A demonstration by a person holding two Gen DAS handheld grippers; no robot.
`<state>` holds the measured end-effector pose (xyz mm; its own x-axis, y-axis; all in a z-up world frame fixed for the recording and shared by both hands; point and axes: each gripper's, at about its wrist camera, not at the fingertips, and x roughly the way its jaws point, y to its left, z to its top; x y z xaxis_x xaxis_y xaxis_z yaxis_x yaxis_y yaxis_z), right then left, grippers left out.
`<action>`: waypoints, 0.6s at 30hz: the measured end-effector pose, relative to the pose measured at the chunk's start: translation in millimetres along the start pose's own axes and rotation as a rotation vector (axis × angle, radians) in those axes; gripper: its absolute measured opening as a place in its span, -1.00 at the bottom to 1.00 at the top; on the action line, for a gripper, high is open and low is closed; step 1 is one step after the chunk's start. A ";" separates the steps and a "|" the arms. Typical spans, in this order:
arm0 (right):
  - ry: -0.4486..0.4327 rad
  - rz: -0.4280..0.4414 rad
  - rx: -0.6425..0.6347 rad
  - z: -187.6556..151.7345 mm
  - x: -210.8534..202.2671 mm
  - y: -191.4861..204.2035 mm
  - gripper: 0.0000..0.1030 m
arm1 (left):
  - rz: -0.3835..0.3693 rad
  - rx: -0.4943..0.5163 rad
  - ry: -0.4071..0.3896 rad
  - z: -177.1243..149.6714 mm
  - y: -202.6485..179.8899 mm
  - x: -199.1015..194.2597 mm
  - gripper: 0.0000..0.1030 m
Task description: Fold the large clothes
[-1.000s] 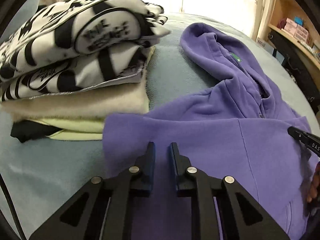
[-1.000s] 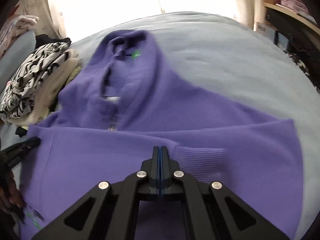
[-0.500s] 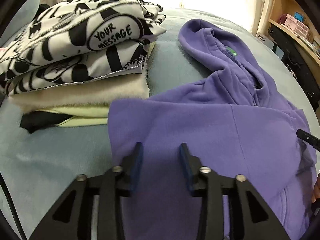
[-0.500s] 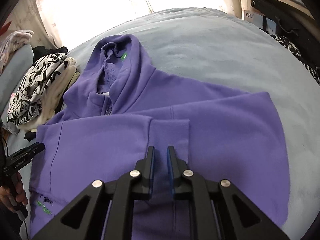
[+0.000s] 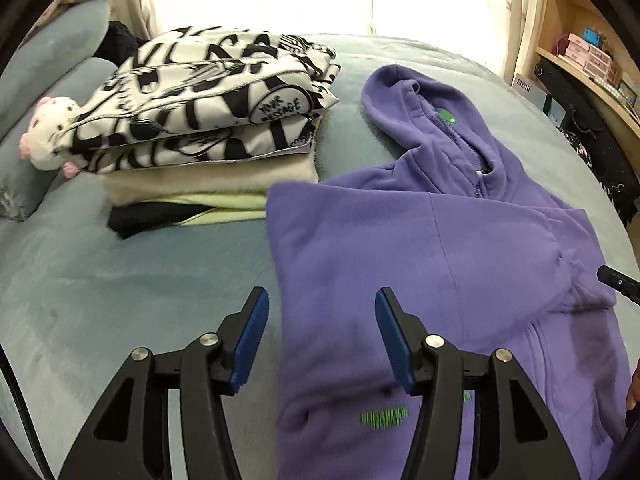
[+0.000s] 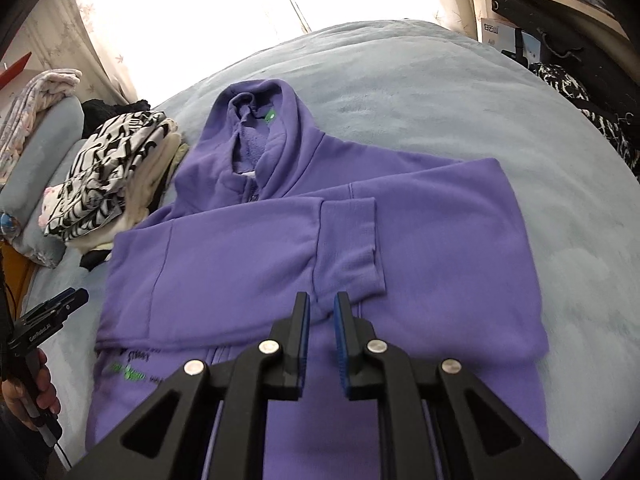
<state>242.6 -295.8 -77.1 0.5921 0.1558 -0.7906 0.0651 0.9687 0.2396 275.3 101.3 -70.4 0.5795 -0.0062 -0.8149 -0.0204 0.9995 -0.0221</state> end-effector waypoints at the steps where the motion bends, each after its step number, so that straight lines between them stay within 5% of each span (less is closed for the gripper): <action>1: -0.002 -0.001 0.001 -2.8 -5.1 -0.2 -0.66 | 0.002 -0.001 -0.004 -4.4 1.0 -7.6 0.08; 5: -0.032 -0.006 0.010 -17.3 -33.1 -2.1 -0.37 | 0.013 0.005 -0.025 -22.3 3.4 -39.1 0.09; 18: -0.081 -0.007 0.045 -76.1 -103.7 -23.1 -0.36 | 0.005 -0.051 -0.075 -84.0 5.1 -134.0 0.10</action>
<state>118.6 -319.6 -43.5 0.6543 0.1310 -0.7448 0.1044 0.9598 0.2605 129.1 104.7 -10.0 0.6385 0.0025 -0.7696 -0.0634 0.9968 -0.0493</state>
